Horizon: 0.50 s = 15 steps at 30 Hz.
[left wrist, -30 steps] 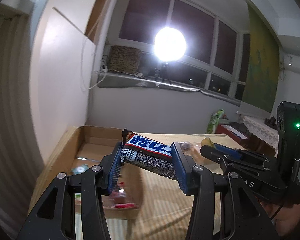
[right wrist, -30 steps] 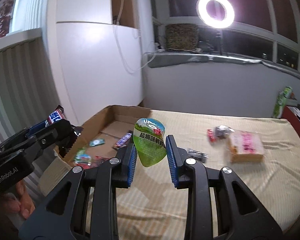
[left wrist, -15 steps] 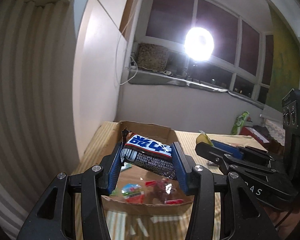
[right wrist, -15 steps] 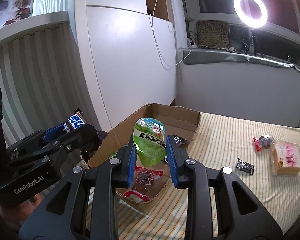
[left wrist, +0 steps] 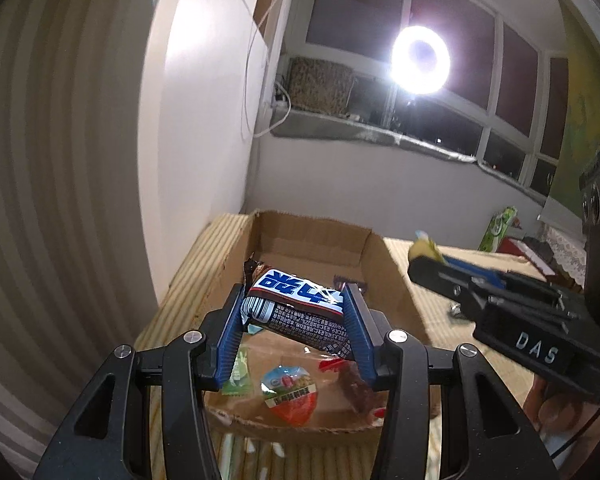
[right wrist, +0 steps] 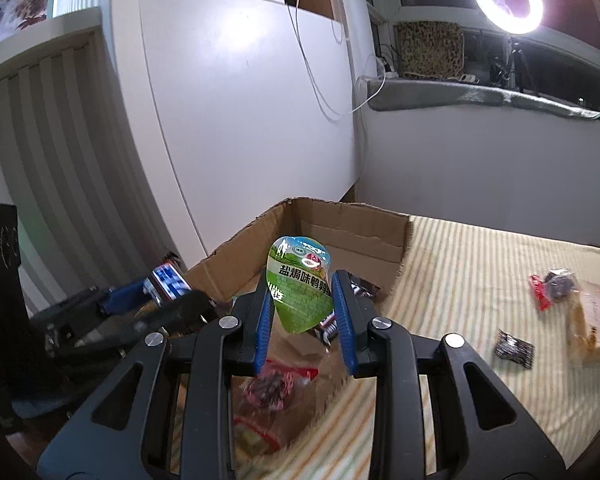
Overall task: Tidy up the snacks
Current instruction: 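Carry the bar and jelly cup over the box and open both grippers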
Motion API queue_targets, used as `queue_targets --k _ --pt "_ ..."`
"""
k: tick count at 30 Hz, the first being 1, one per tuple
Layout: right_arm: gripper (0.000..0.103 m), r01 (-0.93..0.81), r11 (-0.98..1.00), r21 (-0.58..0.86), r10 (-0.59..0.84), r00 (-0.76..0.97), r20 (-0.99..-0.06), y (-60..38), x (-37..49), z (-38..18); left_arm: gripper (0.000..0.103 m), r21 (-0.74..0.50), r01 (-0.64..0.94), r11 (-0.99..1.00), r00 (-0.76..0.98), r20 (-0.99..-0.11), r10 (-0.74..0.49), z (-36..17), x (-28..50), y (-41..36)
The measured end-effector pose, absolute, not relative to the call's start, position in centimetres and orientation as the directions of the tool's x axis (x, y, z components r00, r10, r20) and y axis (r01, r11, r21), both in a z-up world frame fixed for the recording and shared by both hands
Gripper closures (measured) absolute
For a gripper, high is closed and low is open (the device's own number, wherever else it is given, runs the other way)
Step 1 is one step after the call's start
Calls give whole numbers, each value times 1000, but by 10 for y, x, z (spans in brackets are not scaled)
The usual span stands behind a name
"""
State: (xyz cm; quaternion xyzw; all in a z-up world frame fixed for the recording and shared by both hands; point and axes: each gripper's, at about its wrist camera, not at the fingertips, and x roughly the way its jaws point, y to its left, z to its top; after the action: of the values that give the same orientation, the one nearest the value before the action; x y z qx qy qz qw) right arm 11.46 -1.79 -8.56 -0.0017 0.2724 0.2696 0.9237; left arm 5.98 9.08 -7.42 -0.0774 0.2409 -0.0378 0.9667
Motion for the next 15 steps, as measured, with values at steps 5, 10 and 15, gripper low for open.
queue_targets --k 5,10,15 --pt "60 -499 852 161 506 703 -500 -14 134 -96 36 -163 15 986 857 -506 -97 -87 78 93" --pt "60 -491 857 159 497 704 -508 -15 139 -101 29 -128 -23 992 862 -505 -45 -86 82 96" --pt "60 -482 861 160 491 708 -507 -15 135 -99 28 -142 -30 989 865 -499 -45 -85 80 98"
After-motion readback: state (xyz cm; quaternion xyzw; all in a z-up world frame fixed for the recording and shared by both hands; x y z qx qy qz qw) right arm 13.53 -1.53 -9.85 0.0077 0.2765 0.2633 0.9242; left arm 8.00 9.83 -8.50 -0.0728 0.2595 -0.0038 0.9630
